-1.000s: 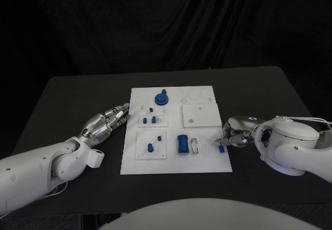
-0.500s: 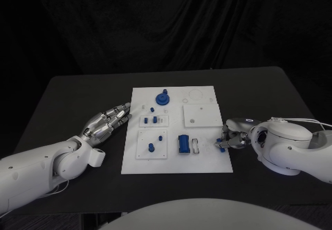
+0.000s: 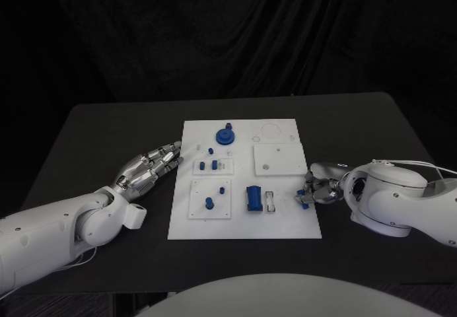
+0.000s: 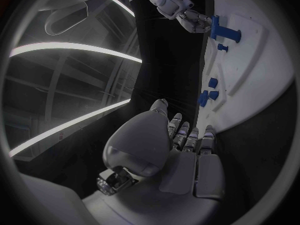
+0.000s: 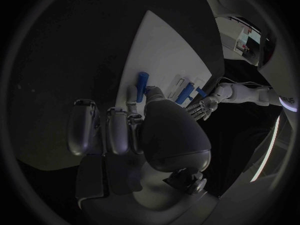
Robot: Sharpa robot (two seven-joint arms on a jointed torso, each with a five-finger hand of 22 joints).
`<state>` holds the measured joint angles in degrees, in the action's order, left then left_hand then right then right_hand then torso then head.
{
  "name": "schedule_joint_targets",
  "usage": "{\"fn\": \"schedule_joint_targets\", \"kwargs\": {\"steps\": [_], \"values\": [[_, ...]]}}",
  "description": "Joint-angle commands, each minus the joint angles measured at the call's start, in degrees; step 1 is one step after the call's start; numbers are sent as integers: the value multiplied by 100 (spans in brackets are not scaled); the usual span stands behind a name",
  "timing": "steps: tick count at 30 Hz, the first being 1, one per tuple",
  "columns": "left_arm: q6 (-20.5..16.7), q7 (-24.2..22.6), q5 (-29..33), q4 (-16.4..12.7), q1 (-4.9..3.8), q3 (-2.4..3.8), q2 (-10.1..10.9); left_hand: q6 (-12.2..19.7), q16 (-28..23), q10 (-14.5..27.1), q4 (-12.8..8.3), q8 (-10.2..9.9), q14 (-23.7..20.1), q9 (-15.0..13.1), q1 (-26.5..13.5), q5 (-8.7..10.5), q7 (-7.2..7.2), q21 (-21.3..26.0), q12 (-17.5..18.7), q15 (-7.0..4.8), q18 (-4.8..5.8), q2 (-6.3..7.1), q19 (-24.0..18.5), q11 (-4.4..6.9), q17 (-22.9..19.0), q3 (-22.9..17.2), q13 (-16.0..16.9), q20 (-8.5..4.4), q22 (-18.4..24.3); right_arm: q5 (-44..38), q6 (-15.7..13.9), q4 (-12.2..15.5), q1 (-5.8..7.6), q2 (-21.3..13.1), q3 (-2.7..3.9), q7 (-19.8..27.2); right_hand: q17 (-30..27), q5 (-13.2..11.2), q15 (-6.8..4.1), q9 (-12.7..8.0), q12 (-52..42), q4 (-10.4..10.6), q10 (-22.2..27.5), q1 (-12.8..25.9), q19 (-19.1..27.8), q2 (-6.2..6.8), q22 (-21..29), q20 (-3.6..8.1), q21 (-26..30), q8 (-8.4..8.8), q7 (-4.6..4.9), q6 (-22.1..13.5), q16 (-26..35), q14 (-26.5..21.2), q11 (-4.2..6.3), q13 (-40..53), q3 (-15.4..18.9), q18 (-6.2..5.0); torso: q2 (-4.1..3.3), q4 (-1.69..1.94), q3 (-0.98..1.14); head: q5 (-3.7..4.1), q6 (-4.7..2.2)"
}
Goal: Assemble the parts on the task board
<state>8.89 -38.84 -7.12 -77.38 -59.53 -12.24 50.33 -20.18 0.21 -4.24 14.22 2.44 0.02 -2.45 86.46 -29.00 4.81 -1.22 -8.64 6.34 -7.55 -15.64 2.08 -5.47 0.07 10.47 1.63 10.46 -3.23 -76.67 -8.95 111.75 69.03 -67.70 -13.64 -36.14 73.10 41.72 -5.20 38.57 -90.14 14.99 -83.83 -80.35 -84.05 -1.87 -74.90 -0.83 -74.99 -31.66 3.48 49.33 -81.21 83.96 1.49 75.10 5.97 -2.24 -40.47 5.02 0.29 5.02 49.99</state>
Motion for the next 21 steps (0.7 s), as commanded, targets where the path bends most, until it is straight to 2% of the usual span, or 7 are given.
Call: {"fn": "schedule_joint_targets", "kwargs": {"steps": [1,3,5,7,9,14,21], "values": [[55,-80,30,-6,8,5,-11,-17,-17,-14,-5,32,6,-4,47,-29,19,-24,-27,53,-47,18,-4,-32,-4,-40,5,37,-8,1410,-206,-67,-62,-3,-63,299,49,154,33,-1222,14,-117,-617,-119,-143,-25,-1070,-48,-8,276,-17,37,-2,318,-43,1490,-187,-105,-1,1,2,-16,1],[53,-82,30,-3,8,5,-11,-16,-16,-14,-12,32,7,-4,52,-35,32,-23,-27,52,-47,17,-5,-34,-3,-47,5,38,-5,1736,-346,-65,-61,-11,-62,496,96,261,32,-1215,14,-124,-617,-129,-148,-8,-1075,-49,-22,251,-23,67,-31,329,-40,1490,-224,-103,-1,1,2,-18,1],[52,-85,30,-2,8,5,-11,-16,-16,-14,-12,32,7,-4,52,-35,32,-23,-27,52,-47,17,-5,-34,-3,-47,5,38,-5,1959,-483,-51,-60,-18,-61,680,126,520,31,-1212,14,-125,-617,-122,-154,49,-1080,-48,-38,231,-20,70,-53,336,-41,1490,-296,-100,0,-1,1,-28,1],[50,-86,30,-2,8,5,-10,-16,-16,-14,-12,32,7,-4,52,-35,32,-23,-27,52,-47,17,-5,-34,-3,-47,5,38,-5,2177,-619,-26,-58,-26,-60,878,124,582,33,-1211,14,-123,-617,-115,-157,67,-1083,-49,-48,223,-20,69,-53,335,-41,1490,-328,-98,0,-2,0,-34,1],[48,-85,30,-3,8,5,-8,-16,-16,-14,-12,32,7,-4,52,-35,32,-23,-27,52,-47,17,-5,-34,-3,-47,5,38,-5,2351,-740,3,-50,-31,-59,1050,140,821,36,-1217,14,-109,-617,-80,-161,132,-1087,-51,-63,219,-9,57,-65,336,-48,1490,-407,-95,0,-1,2,-35,1],[45,-82,30,1,9,5,-9,-16,-16,-14,-12,32,7,-4,52,-35,32,-23,-27,52,-47,17,-5,-34,-3,-47,5,38,-5,2677,-933,96,48,0,-56,1425,163,902,42,-1226,14,-70,-617,-14,-167,166,-1093,-55,-84,218,-2,58,-80,340,-55,1490,-457,-91,-1,-5,5,-29,1],[53,-75,30,7,9,5,-28,-11,-16,-15,-20,31,7,-3,58,-42,35,-23,-28,52,-48,18,-5,-38,-3,-54,5,38,-6,2825,-944,37,109,148,-55,1588,184,907,43,-1228,14,-53,-617,17,-173,180,-1099,-57,-106,215,-2,63,-93,344,-56,1490,-468,-86,3,-5,11,-27,1]]}}
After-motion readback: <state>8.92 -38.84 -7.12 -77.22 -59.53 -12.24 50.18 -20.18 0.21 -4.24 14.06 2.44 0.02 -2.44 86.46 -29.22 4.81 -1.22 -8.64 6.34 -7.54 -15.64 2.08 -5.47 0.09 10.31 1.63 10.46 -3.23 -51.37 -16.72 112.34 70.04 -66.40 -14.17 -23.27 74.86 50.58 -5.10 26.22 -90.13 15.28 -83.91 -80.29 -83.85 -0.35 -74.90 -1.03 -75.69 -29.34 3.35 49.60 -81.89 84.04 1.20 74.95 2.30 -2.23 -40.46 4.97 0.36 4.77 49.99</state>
